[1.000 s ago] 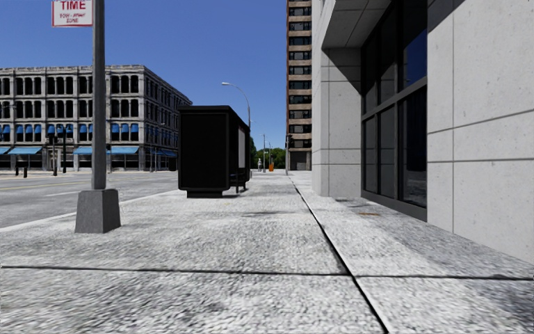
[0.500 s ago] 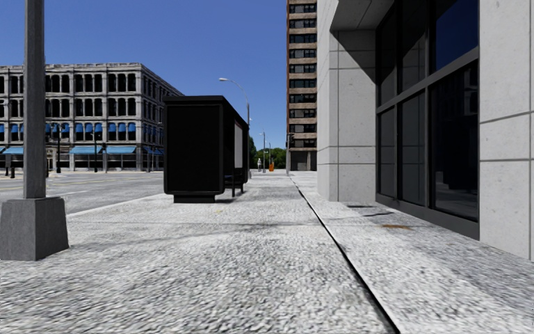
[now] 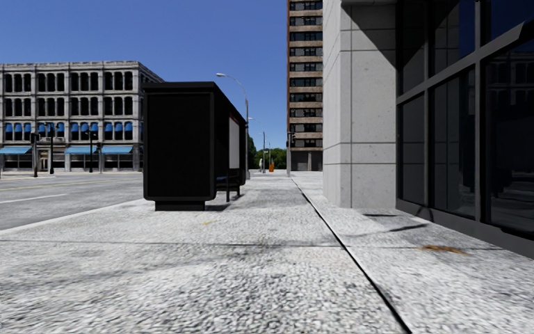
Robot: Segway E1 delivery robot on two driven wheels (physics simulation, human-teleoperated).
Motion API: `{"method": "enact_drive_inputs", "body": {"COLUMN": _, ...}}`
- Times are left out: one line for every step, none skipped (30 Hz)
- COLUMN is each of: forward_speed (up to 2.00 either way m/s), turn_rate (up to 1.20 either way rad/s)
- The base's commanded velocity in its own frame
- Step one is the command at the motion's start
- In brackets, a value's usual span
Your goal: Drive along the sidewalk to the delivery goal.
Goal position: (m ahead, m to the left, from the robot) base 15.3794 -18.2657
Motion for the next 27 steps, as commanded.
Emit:
{"method": "enact_drive_inputs", "body": {"forward_speed": 2.0, "turn_rate": 0.0}}
{"method": "enact_drive_inputs", "body": {"forward_speed": 2.0, "turn_rate": 0.0}}
{"method": "enact_drive_inputs", "body": {"forward_speed": 2.0, "turn_rate": 0.0}}
{"method": "enact_drive_inputs", "body": {"forward_speed": 2.0, "turn_rate": 0.0}}
{"method": "enact_drive_inputs", "body": {"forward_speed": 2.0, "turn_rate": 0.0}}
{"method": "enact_drive_inputs", "body": {"forward_speed": 2.0, "turn_rate": 0.0}}
{"method": "enact_drive_inputs", "body": {"forward_speed": 2.0, "turn_rate": 0.0}}
{"method": "enact_drive_inputs", "body": {"forward_speed": 2.0, "turn_rate": 0.0}}
{"method": "enact_drive_inputs", "body": {"forward_speed": 2.0, "turn_rate": 0.0}}
{"method": "enact_drive_inputs", "body": {"forward_speed": 2.0, "turn_rate": 0.0}}
{"method": "enact_drive_inputs", "body": {"forward_speed": 2.0, "turn_rate": 0.0}}
{"method": "enact_drive_inputs", "body": {"forward_speed": 2.0, "turn_rate": 0.0}}
{"method": "enact_drive_inputs", "body": {"forward_speed": 2.0, "turn_rate": 0.0}}
{"method": "enact_drive_inputs", "body": {"forward_speed": 2.0, "turn_rate": 0.0}}
{"method": "enact_drive_inputs", "body": {"forward_speed": 2.0, "turn_rate": 0.0}}
{"method": "enact_drive_inputs", "body": {"forward_speed": 2.0, "turn_rate": 0.0}}
{"method": "enact_drive_inputs", "body": {"forward_speed": 2.0, "turn_rate": 0.0}}
{"method": "enact_drive_inputs", "body": {"forward_speed": 2.0, "turn_rate": 0.0}}
{"method": "enact_drive_inputs", "body": {"forward_speed": 2.0, "turn_rate": 0.0}}
{"method": "enact_drive_inputs", "body": {"forward_speed": 2.0, "turn_rate": 0.0}}
{"method": "enact_drive_inputs", "body": {"forward_speed": 2.0, "turn_rate": 0.0}}
{"method": "enact_drive_inputs", "body": {"forward_speed": 2.0, "turn_rate": 0.0}}
{"method": "enact_drive_inputs", "body": {"forward_speed": 2.0, "turn_rate": 0.0}}
{"method": "enact_drive_inputs", "body": {"forward_speed": 2.0, "turn_rate": 0.0}}
{"method": "enact_drive_inputs", "body": {"forward_speed": 2.0, "turn_rate": 0.0}}
{"method": "enact_drive_inputs", "body": {"forward_speed": 2.0, "turn_rate": 0.0}}
{"method": "enact_drive_inputs", "body": {"forward_speed": 2.0, "turn_rate": 0.0}}
